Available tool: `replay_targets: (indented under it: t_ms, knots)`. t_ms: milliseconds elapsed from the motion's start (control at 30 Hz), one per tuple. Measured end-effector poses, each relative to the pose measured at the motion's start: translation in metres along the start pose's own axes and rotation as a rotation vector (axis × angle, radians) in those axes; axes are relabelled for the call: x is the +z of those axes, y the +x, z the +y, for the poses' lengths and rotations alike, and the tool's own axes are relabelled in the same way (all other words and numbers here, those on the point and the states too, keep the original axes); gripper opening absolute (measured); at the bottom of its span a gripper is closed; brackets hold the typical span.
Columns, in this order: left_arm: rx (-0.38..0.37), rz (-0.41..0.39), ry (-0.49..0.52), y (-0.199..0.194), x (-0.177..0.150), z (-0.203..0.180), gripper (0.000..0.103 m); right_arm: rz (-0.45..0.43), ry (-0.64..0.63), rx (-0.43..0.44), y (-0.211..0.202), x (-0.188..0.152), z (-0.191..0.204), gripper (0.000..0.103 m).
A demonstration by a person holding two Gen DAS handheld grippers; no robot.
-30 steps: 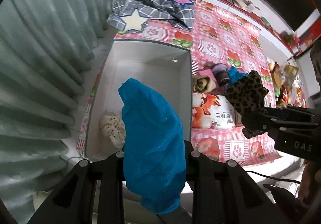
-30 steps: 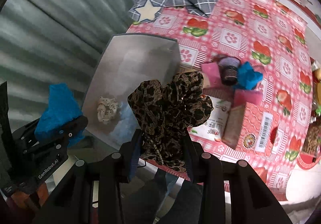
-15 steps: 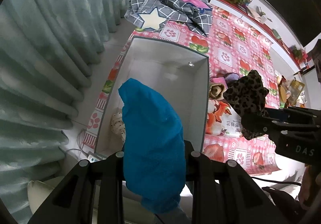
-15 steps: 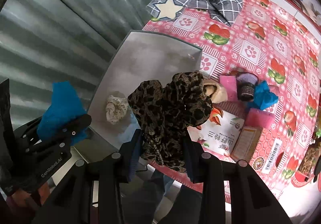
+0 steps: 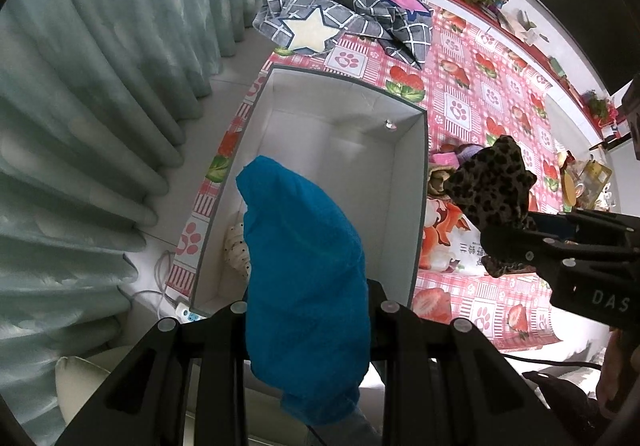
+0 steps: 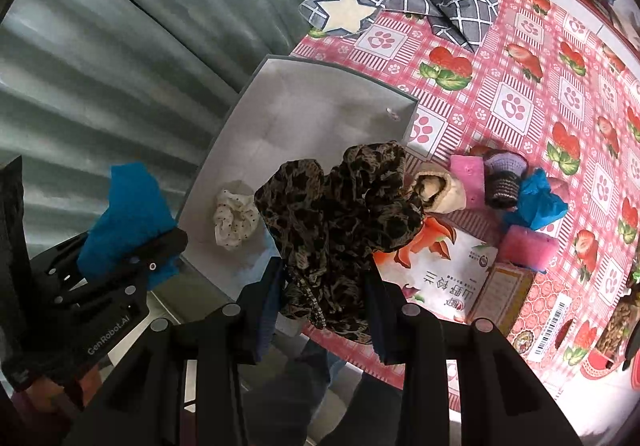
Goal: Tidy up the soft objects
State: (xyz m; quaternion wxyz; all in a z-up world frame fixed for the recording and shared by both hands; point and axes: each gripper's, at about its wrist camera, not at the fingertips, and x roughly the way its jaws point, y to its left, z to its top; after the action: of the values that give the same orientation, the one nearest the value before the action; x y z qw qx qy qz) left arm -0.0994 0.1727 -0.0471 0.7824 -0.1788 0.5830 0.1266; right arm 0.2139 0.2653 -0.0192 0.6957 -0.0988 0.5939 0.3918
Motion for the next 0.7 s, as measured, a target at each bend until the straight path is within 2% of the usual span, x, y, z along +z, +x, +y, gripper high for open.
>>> replay_targets:
  t_ms: [700]
  knots:
    - [0.028,0.039,0.006,0.025,0.036,-0.005,0.03,0.019,0.012,0.018,0.019,0.032,-0.009,0.039]
